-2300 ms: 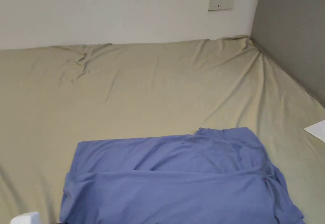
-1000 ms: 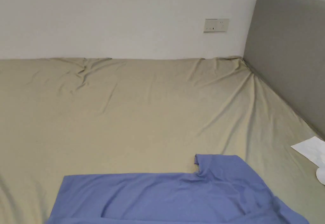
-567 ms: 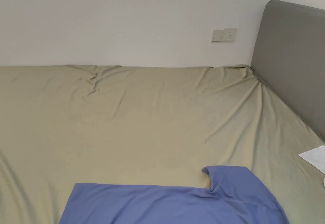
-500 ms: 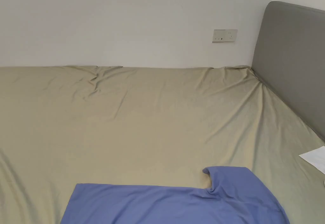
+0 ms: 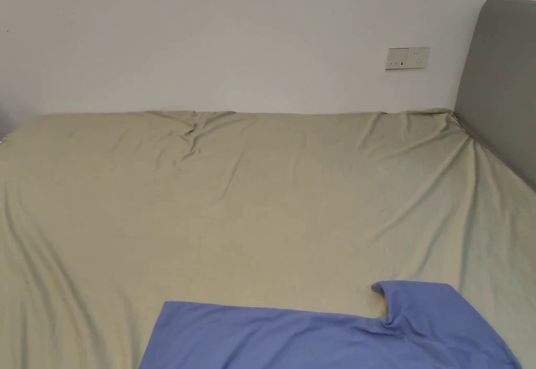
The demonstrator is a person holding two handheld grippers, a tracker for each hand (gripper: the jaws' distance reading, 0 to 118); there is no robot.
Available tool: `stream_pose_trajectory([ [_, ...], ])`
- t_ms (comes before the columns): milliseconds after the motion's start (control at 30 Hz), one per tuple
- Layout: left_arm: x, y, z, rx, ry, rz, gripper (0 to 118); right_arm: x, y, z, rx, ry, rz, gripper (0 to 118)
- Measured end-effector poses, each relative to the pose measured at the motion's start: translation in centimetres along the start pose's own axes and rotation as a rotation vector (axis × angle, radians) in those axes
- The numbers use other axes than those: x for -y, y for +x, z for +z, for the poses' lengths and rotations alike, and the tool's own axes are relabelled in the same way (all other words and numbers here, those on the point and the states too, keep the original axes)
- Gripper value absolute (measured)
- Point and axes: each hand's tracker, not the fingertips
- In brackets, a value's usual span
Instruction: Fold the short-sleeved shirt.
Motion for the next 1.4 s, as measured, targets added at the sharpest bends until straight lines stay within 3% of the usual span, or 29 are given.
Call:
stream_pose_trajectory([
  [200,-3.1,1.1,-5.0,0.023,-0.01,-0.043,0,-0.4,-1.3,1.6,-0.01,0.086,-0.05,1],
  [333,-6.7,-0.5,-13.8,0.012,-0.084,-0.073,0,-0.8,-1.8,0.6,-0.038,0.05,-0.072,0],
  [500,-9.7,-3.5,-25.2,-0.029,-0.249,0.042,0,-0.8,-2.2,-1.3,-0.027,0.002,-0.076,0],
  [600,-10.4,-3.8,-28.8,-0.075,-0.297,-0.032,1,-0.8,-2.6,-2.1,-0.007,-0.032,-0.056,0],
  [633,-10.4,-4.0,-29.9,-0.067,-0.306,-0.039,18,-0.8,-2.6,-2.4,-0.002,-0.037,-0.053,0],
  [667,-10.5,-4.3,-31.0,-0.07,-0.315,-0.032,56,-0.9,-2.6,-2.6,-0.005,-0.045,-0.052,0],
  [700,-10.5,-4.5,-32.2,-0.08,-0.36,-0.037,109,-0.9,-2.6,-2.8,-0.003,-0.05,-0.052,0],
  [733,-10.3,-4.5,-33.0,-0.096,-0.404,-0.035,118,-1.0,-2.7,-2.9,-0.002,-0.054,-0.052,0],
  [800,-10.0,-4.3,-34.3,-0.079,-0.392,-0.035,103,0.6,-1.1,-4.1,0.008,-0.067,-0.046,0],
  [867,-9.8,-4.1,-35.4,-0.143,-0.425,-0.055,101,0.7,-0.8,-4.2,0.007,-0.074,-0.049,0],
  [967,-9.0,-3.5,-36.3,-0.149,-0.462,-0.086,50,0.9,-0.9,-4.3,0.009,-0.089,-0.047,0],
  [1033,-8.8,-2.5,-36.0,-0.209,-0.452,-0.187,26,1.0,-1.1,-4.4,0.017,-0.095,-0.038,0],
  [1067,-8.8,-2.2,-35.6,-0.199,-0.442,-0.225,21,1.0,-1.0,-4.4,0.017,-0.098,-0.037,0],
  [1133,-8.6,-2.4,-35.1,-0.132,-0.466,-0.173,16,1.2,-0.7,-4.5,0.014,-0.102,-0.045,0],
  [1167,-8.3,-2.3,-34.6,-0.106,-0.47,-0.141,7,1.2,-0.8,-4.5,0.012,-0.102,-0.048,0],
  [1400,-9.0,-1.5,-31.0,-0.074,-0.372,-0.167,4,1.1,1.3,-8.5,-0.019,-0.109,-0.043,0],
])
